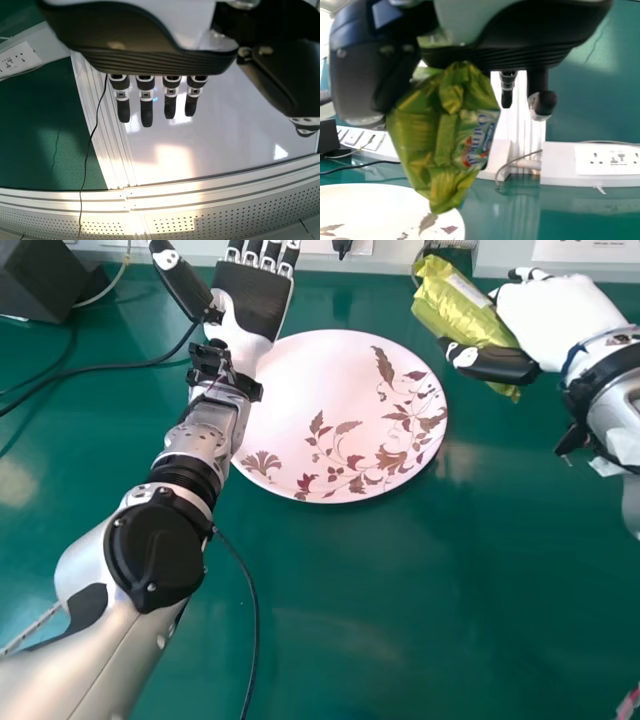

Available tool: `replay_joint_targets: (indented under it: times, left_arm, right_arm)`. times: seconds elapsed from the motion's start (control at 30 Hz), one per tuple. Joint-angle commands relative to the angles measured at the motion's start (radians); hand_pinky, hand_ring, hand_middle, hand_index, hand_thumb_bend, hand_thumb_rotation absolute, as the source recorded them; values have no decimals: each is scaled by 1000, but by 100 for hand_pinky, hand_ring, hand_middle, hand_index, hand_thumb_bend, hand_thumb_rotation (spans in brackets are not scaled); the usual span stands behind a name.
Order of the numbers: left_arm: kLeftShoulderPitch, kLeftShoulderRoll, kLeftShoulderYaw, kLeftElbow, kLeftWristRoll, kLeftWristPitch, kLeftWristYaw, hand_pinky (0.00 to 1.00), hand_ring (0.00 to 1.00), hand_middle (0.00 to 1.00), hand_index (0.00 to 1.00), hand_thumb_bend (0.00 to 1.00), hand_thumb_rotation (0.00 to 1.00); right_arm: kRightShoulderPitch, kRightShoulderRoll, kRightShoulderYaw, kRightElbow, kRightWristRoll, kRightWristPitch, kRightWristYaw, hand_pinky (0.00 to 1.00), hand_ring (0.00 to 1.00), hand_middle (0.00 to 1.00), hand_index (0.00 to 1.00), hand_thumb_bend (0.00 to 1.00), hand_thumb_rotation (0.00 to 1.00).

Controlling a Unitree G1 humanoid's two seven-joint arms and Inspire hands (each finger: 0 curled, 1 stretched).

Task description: Pick up biscuit and place it in the plate

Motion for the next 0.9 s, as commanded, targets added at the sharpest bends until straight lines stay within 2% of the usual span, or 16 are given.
replay_joint_targets:
  times: [0.0, 0.23, 0.43, 0.87]
  left_arm:
    - [-2, 5, -8, 2, 7, 7, 6, 90, 91, 100, 100, 100, 40]
    - [2, 5, 0, 3, -2, 29, 11, 91, 91, 100, 100, 100, 39]
    - [3, 0, -13, 2, 14, 3, -1, 91, 91, 100, 100, 100, 40]
    - [-2, -17, -12, -1, 16, -4, 0, 90, 91, 98, 100, 100, 38]
  right_arm:
    - [-23, -2, 0, -5, 10, -16, 4, 2, 4, 8, 47, 52, 4]
    - [-36, 7, -2, 14, 28, -41, -1, 7, 10, 13, 47, 52, 4]
    - [-54, 17, 5, 66, 37, -76, -22, 9, 12, 14, 47, 52, 4]
    - [-84, 50, 39, 168, 51, -149, -74, 8, 11, 14, 47, 51, 5]
